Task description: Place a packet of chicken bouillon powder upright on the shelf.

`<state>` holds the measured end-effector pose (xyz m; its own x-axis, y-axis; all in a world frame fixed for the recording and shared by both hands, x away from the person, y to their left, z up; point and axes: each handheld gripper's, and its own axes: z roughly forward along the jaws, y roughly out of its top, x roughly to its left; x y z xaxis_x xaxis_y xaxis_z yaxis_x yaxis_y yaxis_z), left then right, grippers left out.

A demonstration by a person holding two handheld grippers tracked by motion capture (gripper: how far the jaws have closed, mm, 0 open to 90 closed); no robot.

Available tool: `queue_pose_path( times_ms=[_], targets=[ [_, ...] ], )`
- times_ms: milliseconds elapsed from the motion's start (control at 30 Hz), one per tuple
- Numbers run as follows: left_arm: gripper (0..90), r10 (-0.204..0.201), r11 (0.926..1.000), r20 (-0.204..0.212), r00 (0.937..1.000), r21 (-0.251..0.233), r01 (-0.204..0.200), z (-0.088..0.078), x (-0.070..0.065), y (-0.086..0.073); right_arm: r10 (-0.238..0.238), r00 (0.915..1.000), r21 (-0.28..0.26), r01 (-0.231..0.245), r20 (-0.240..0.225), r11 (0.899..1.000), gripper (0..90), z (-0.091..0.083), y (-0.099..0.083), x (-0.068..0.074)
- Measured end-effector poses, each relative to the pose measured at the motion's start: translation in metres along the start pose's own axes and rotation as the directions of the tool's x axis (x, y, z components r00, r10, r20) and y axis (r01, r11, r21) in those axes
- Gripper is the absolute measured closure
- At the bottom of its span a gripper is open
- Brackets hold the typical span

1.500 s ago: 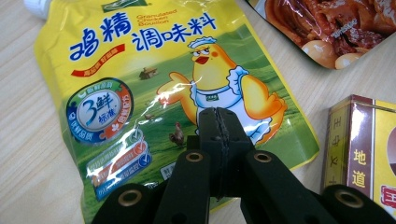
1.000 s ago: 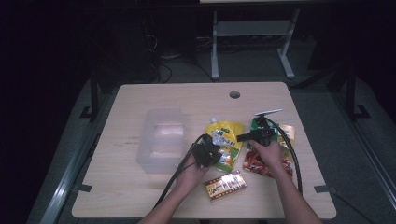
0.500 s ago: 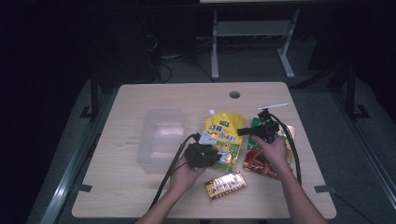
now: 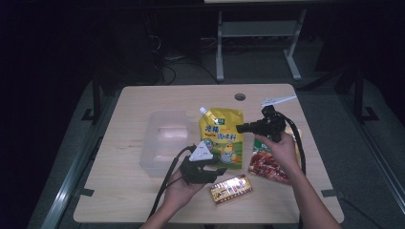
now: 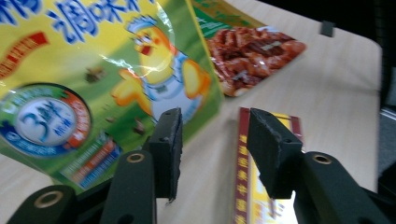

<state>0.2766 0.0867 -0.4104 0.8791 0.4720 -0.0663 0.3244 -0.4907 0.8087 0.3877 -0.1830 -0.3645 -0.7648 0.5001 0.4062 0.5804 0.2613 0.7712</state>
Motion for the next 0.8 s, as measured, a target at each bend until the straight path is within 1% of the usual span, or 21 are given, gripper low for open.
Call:
queue_pose_path(
  times_ms=[33,67,133,200,300,333,400,500,567,600,667,800],
  targets=[
    [53.5,0.005,1.0,0.001,1.0,0.0,-0.005,-0.001,-0.002,-0.001,-0.023,0.9997,-0.002,0.023,-0.001,1.0,89.9,-0.001,0.002,0.003],
    [52.8,0.015,0.9999,0.01,0.9998,0.001,-0.015,-0.003,-0.005,-0.003,-0.031,0.9995,-0.004,0.031,-0.004,1.0,89.9,-0.001,0.003,0.006],
    [51.9,0.037,0.9993,0.01,0.9993,0.004,-0.037,-0.006,-0.008,-0.006,-0.054,0.9985,-0.013,0.054,-0.013,0.998,89.9,-0.001,0.005,0.01],
    [50.2,0.036,0.9993,0.02,0.9991,0.0,-0.036,-0.009,-0.01,-0.009,-0.057,0.9979,-0.015,0.057,-0.03,0.998,90.0,-0.002,0.006,0.011],
    [48.8,0.043,0.999,0.031,0.9986,-0.015,-0.043,-0.014,-0.013,-0.013,-0.079,0.9965,-0.019,0.079,-0.025,0.997,90.0,-0.003,0.008,0.015],
    [48.5,0.051,0.9985,0.035,0.9981,-0.018,-0.051,-0.017,-0.014,-0.015,-0.089,0.9958,-0.016,0.089,-0.022,0.996,90.0,-0.004,0.01,0.017],
    [47.3,0.061,0.998,0.033,0.9976,-0.016,-0.061,-0.019,-0.016,-0.017,-0.103,0.9943,-0.016,0.103,-0.027,0.995,90.0,-0.005,0.013,0.02],
    [45.2,0.062,0.9979,0.04,0.9973,-0.018,-0.062,-0.022,-0.017,-0.021,-0.142,0.9898,-0.005,0.142,-0.013,0.99,90.0,-0.006,0.018,0.028],
    [44.0,0.055,0.9982,0.042,0.9976,-0.024,-0.054,-0.024,-0.019,-0.025,-0.16,0.9871,0.002,0.16,-0.005,0.987,90.0,-0.008,0.022,0.032],
    [43.9,0.052,0.9983,0.046,0.9976,-0.027,-0.051,-0.025,-0.02,-0.026,-0.168,0.9858,0.001,0.168,-0.007,0.986,90.0,-0.009,0.024,0.034],
    [43.3,0.064,0.9977,0.048,0.9968,-0.027,-0.063,-0.027,-0.023,-0.029,-0.179,0.9838,-0.01,0.179,-0.014,0.984,90.0,-0.012,0.027,0.039],
    [41.0,0.063,0.9973,0.059,0.9963,-0.041,-0.06,-0.032,-0.027,-0.03,-0.2,0.9788,-0.039,0.199,-0.043,0.979,90.0,-0.018,0.038,0.05]
  ],
)
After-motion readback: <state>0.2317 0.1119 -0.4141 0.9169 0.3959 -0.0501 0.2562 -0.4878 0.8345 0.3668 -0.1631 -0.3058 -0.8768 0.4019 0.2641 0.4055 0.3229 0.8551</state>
